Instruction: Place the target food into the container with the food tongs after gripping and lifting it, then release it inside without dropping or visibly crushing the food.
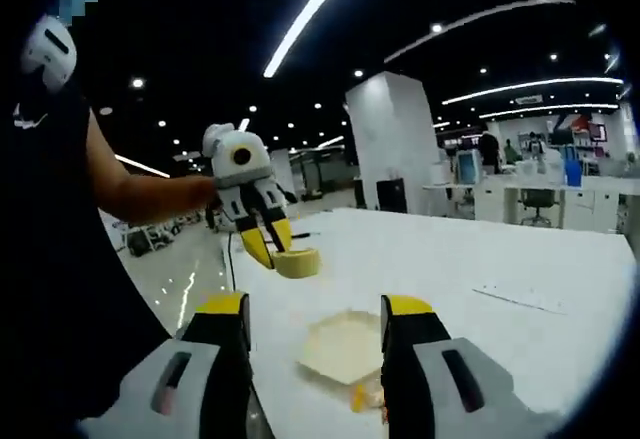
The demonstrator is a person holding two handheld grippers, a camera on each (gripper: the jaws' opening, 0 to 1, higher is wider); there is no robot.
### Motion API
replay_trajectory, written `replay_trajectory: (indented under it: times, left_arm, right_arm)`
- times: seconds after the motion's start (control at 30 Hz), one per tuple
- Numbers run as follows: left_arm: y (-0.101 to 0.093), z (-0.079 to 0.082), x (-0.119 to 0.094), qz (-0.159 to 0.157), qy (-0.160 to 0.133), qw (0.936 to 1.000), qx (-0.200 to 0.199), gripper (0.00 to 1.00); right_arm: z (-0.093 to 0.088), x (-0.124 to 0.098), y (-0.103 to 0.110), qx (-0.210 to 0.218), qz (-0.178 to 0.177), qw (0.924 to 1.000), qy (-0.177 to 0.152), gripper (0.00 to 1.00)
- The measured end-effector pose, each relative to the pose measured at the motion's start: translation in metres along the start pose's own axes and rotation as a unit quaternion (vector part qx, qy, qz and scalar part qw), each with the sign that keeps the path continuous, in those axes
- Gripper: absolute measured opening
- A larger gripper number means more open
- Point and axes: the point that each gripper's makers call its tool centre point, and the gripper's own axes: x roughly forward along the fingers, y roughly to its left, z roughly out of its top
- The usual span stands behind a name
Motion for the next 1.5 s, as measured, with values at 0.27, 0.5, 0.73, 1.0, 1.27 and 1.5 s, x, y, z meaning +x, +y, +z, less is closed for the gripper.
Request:
replay_trajectory:
  times: [0.27, 0.5, 0.73, 1.0, 1.27, 1.5]
  left_arm:
    - [-0.01, 0.019, -0.001, -0.024, -0.01, 0.9997, -0.003, 0.03]
    - [-0.012, 0.019, 0.002, -0.026, -0.003, 0.9995, -0.017, 0.04]
    - [-0.008, 0.027, -0.004, 0.0, -0.025, 0.9994, -0.025, 0.14]
    - [0.002, 0.035, -0.018, 0.033, -0.067, 0.995, -0.066, 0.27]
    - [-0.004, 0.037, -0.022, 0.026, -0.087, 0.9929, -0.076, 0.24]
    - [-0.006, 0.042, -0.027, 0.036, -0.092, 0.993, -0.065, 0.22]
  right_arm:
    - [0.02, 0.019, 0.016, -0.007, 0.052, 0.9985, -0.015, 0.27]
    - [0.025, 0.03, 0.025, -0.012, 0.075, 0.9969, -0.022, 0.2]
    - [0.028, 0.03, 0.025, 0.029, 0.087, 0.9954, -0.03, 0.19]
    - [0.043, 0.023, 0.02, 0.045, 0.081, 0.9945, -0.049, 0.19]
    - [0.052, 0.019, 0.026, 0.038, 0.092, 0.9935, -0.055, 0.19]
    - [0.057, 0.019, 0.029, 0.038, 0.095, 0.9926, -0.065, 0.19]
